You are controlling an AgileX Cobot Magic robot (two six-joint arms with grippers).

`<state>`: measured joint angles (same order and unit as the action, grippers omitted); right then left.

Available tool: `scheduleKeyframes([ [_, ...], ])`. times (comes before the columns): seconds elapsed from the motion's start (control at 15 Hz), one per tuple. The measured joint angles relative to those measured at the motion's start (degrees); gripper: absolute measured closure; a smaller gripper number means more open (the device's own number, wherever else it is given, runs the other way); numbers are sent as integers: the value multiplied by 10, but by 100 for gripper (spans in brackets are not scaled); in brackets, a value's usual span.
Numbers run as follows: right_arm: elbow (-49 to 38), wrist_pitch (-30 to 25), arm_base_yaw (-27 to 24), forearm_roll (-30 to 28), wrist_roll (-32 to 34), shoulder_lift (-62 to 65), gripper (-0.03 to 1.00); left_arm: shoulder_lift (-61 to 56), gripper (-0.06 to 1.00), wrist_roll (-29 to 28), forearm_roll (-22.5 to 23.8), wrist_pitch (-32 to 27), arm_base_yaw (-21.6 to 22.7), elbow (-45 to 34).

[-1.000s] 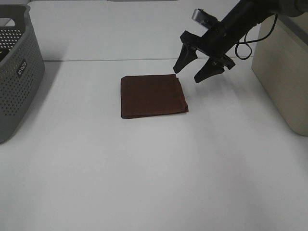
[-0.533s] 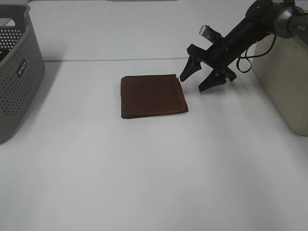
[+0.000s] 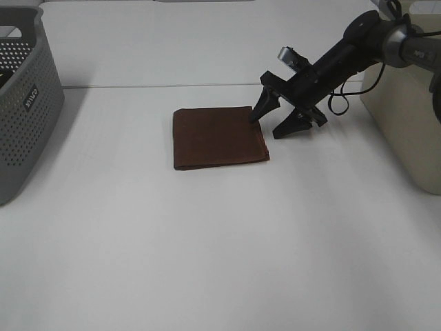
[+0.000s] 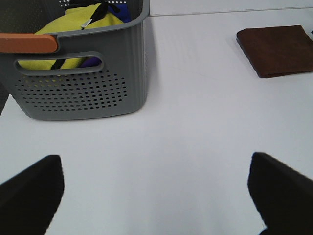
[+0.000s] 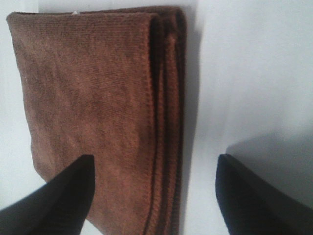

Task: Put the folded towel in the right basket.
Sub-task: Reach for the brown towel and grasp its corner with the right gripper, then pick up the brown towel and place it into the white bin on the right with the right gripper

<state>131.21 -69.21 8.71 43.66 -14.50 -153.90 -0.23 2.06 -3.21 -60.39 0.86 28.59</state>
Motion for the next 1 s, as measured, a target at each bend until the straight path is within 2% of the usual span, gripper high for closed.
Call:
scheduleKeyframes([
  [0.13,0,7,25,-1,-5,-1,33,0,-2,0,0,0,0,0],
  [0.27,0,14,44,-1,-5,-4,42,0,-2,0,0,0,0,0],
  [0.33,0,17,46,-1,-5,-6,50,0,-2,0,0,0,0,0],
  [0.53,0,26,46,-3,-5,-7,88,0,-2,0,0,0,0,0],
  [0.73,0,15,46,-3,-10,9,90,0,-2,0,0,0,0,0],
  [1.0,0,3,46,-30,-15,100,90,0,-2,0,0,0,0,0],
])
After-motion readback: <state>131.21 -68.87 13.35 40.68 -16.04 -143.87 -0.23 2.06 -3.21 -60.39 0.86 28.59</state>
